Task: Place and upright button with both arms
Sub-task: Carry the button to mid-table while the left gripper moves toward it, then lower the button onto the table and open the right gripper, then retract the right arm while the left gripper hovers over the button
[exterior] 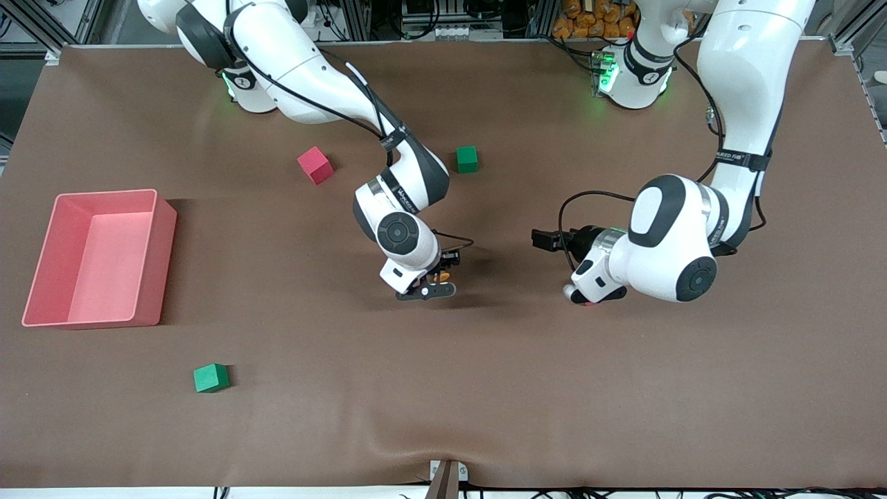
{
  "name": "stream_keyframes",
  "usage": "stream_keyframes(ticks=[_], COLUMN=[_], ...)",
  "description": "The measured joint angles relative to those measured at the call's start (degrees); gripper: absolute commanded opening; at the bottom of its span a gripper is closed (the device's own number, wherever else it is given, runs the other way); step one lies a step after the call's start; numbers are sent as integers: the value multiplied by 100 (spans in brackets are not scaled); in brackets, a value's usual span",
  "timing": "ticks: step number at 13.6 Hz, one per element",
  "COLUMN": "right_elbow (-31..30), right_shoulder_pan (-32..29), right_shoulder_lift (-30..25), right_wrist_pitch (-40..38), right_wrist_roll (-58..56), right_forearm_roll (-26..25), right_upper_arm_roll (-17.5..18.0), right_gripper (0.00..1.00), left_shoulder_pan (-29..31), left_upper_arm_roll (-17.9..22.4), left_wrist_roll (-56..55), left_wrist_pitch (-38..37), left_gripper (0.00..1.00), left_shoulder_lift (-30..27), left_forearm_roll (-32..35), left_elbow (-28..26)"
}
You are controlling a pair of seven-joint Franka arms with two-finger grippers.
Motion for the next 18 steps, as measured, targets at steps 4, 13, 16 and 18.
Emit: stream_keyframes(ticks=[4,13,16,18], right_elbow=[152,1135,1157,1162], right_shoulder_pan=[-105,-1938,-2468,-2899], right_shoulder_lift=[-207,-1465,-1842,-2001], right_wrist_pitch=[-132,-2695,-3158,-3459], right_wrist_roll=[6,-31,-31,-210], right_forearm_roll=[0,-1,-46,-54], right_upper_arm_roll=[-72,-157,-188,-195], right_gripper=[100,100,100,100], left_shoulder_pan=[-153,-961,-1349,-1560], left_upper_arm_roll=[-2,-11,-14,-13], left_wrist_roll=[-368,-1525,-2148,-2405], left_wrist_pitch=[255,1424,1887,2160], left_gripper=[91,87,81,79], left_shoulder_lift=[260,1110,1373,1605], left_forearm_roll=[-312,-992,-1107,-1108], left_elbow=[130,837,1118,1347])
